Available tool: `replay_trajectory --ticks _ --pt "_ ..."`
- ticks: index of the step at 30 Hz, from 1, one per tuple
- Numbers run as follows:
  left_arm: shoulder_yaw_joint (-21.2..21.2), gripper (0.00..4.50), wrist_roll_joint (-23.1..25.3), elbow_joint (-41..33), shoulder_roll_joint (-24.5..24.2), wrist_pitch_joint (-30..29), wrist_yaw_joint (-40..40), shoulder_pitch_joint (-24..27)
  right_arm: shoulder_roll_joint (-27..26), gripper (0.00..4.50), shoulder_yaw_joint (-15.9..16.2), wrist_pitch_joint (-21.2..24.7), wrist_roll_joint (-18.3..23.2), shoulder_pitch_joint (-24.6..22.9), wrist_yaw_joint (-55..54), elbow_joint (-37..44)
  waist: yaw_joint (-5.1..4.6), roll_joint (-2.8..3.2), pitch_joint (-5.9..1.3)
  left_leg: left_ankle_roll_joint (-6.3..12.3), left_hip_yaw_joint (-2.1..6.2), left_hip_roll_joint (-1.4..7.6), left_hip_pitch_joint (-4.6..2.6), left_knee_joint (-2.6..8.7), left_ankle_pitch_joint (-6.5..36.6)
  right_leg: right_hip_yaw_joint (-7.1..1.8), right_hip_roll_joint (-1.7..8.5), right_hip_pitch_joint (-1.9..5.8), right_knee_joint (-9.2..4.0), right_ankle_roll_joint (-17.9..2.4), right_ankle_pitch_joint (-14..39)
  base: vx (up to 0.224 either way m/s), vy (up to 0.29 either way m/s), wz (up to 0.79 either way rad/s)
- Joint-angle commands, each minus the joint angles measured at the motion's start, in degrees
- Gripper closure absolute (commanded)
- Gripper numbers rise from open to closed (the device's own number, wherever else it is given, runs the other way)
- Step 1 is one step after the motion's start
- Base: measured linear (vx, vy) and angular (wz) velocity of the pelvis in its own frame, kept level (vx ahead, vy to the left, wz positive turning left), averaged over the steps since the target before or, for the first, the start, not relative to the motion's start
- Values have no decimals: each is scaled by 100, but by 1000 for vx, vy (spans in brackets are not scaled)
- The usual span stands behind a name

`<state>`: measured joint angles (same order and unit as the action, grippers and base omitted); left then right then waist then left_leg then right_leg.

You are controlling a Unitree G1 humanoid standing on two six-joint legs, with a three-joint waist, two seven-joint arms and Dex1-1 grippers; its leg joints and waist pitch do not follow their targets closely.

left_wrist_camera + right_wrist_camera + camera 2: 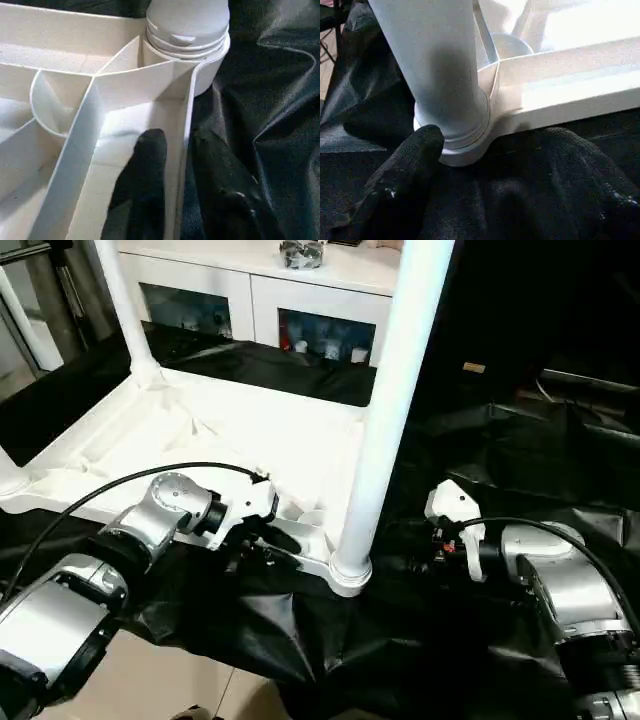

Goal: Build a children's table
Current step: Rotate leg to tighten

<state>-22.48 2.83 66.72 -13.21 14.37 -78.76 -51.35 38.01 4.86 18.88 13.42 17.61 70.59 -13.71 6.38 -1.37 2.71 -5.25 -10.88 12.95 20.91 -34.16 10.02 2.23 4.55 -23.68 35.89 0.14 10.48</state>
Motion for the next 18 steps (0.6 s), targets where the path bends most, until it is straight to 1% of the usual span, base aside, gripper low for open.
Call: replay_trajectory --ticks 1,4,5,7,10,12,14,15,16,17,18 --pt "-188 376 269 114 -81 4 -118 23 76 61 0 114 65 16 30 132 30 -45 -356 272 2 4 -48 361 1360 -142 253 349 -480 -1353 1041 0 0 0" --pt "-215 388 355 101 -98 97 -81 40 73 42 6 100 56 12 -17 147 32 -45 -357 251 6 8 -47 365 1372 -143 266 347 -480 -1337 1073 0 0 0" --pt "-217 418 361 98 -99 111 -68 42 72 21 6 97 54 12 -23 147 30 -47 -357 249 3 5 -46 363 1378 -143 262 347 -482 -1336 1073 0 0 0" --pt "-182 426 389 71 -129 67 -31 69 66 18 28 -74 -59 -10 -106 143 32 -47 -353 246 3 5 -48 365 1377 -142 265 341 -483 -1333 1104 0 0 0" --pt "-163 446 431 40 -180 63 5 113 57 18 45 -76 -60 -35 -101 191 19 -43 -350 231 10 10 -46 376 1408 -140 266 342 -488 -1319 1133 0 0 0" --pt "-45 446 392 9 -203 -77 208 158 -9 18 45 -83 -19 -66 -116 277 5 -44 -354 247 9 8 -40 375 1386 -142 261 346 -477 -1335 1047 0 0 0" --pt "268 446 143 -104 -147 -545 539 244 -257 18 96 -228 -58 -62 -333 308 -25 -43 -350 240 7 10 -32 377 1387 -141 263 342 -461 -1363 996 0 0 0" --pt "329 446 84 -160 -133 -640 589 276 -336 18 137 -299 -100 -55 -409 293 -47 -20 -337 220 14 6 -33 392 1506 -130 272 325 -492 -1330 1232 0 0 0" --pt "351 446 65 -225 -129 -722 635 313 -399 18 195 -418 -173 -56 -474 261 -93 -38 -334 182 28 -2 -20 399 1567 -124 276 328 -510 -1266 1456 0 0 0" --pt "386 446 44 -377 -119 -850 718 400 -535 18 263 -577 -259 -35 -603 178 -115 -62 -331 174 32 -10 -15 407 1592 -121 275 332 -535 -1177 1668 0 0 0" --pt "388 446 43 -394 -119 -859 723 410 -549 18 267 -591 -265 -32 -617 169 -124 -55 -329 164 38 -10 -4 408 1583 -126 283 330 -532 -1148 1727 0 0 0"
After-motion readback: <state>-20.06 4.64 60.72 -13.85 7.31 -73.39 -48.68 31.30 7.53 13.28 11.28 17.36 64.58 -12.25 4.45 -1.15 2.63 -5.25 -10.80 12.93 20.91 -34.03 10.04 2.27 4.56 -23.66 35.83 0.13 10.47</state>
